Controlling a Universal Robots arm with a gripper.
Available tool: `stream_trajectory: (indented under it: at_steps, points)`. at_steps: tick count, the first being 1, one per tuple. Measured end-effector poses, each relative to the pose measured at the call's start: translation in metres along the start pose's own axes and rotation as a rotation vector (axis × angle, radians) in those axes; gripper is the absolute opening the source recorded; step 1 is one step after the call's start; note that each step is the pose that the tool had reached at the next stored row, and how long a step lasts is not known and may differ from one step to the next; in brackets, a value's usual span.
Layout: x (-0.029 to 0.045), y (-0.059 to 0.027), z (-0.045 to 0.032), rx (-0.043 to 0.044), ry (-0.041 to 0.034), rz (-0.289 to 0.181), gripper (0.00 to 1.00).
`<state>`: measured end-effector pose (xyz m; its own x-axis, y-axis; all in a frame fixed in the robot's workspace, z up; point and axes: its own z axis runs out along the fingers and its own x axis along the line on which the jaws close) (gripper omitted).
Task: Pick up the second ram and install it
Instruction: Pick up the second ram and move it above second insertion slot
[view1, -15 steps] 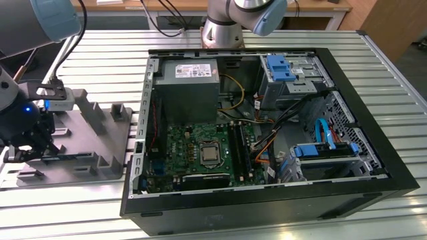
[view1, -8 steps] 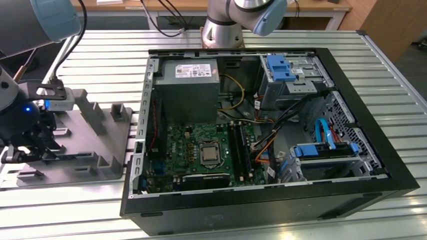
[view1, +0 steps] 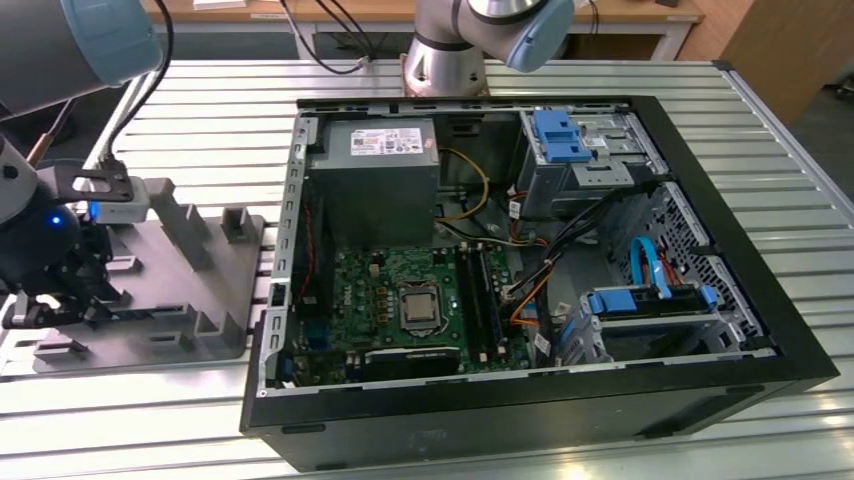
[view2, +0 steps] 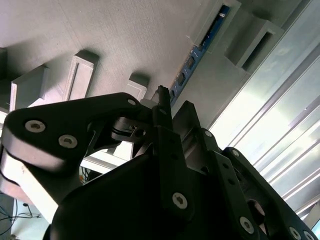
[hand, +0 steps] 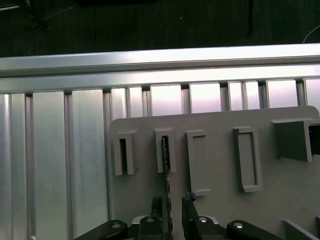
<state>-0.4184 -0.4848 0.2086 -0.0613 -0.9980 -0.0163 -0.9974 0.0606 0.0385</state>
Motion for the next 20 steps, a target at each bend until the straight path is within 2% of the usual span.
stream_trajectory:
  at_steps: [6, 9, 15, 20]
  points:
    - [-0.0001, -0.0004, 0.0013, -0.0009, 0.0028, -0.070, 0.29]
    - [-0.0001, -0.0025, 0.0033, -0.0012, 0.0029, -0.071, 0.29]
    - [-0.0002, -0.0069, 0.0137, -0.0029, 0.0032, -0.071, 0.29]
    - [-0.0004, -0.0116, 0.0173, -0.0034, 0.0032, -0.071, 0.29]
